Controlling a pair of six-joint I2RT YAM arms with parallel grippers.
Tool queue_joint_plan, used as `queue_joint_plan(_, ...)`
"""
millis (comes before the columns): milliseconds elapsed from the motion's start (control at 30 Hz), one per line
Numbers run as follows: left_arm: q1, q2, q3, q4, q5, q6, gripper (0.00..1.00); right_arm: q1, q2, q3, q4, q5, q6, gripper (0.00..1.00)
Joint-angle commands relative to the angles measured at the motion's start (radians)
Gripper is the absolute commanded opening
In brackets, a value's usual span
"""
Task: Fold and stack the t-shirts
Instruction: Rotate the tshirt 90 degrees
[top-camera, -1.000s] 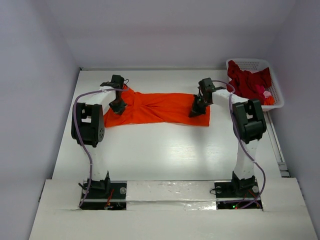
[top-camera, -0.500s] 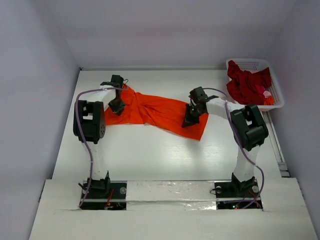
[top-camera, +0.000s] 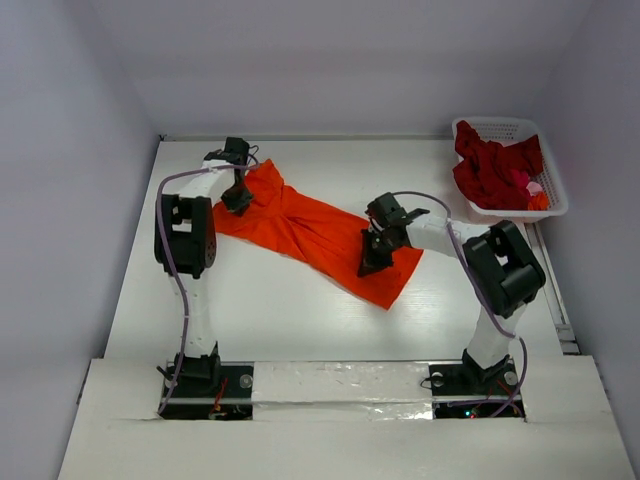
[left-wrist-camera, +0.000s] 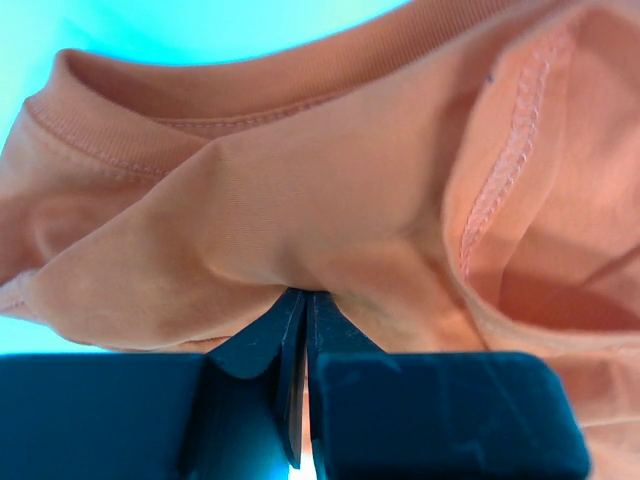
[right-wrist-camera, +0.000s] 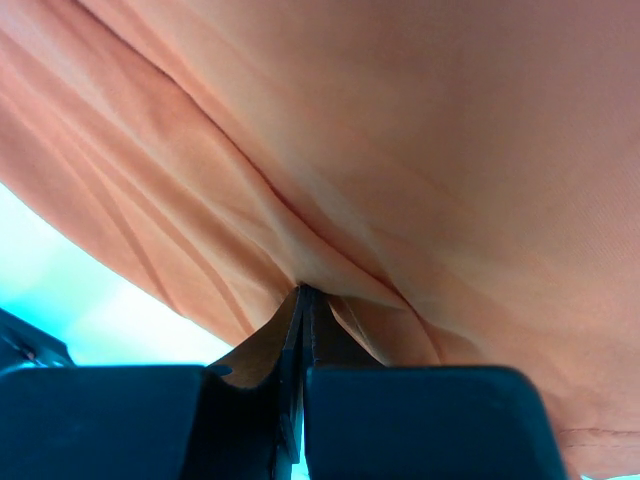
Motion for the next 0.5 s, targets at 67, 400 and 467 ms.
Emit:
queue_joint_plan(67, 0.005, 0.034, 0.093, -0.025, -0.016, 0.037, 0.0, 0.076, -0.041, -0.034, -0.025, 0.043, -0.025, 0.0)
queue_joint_plan(400, 0.005, 0.076, 0.15, 0.001, 0.033, 0.046, 0.0, 0.202, -0.072, -0.058, -0.041, 0.074, -0.001, 0.0)
queue_joint_plan(467, 0.005, 0.089, 0.176, -0.004, 0.041, 0.051, 0.0, 0.23, -0.078, -0.077, -0.033, 0.076, 0.01, 0.0)
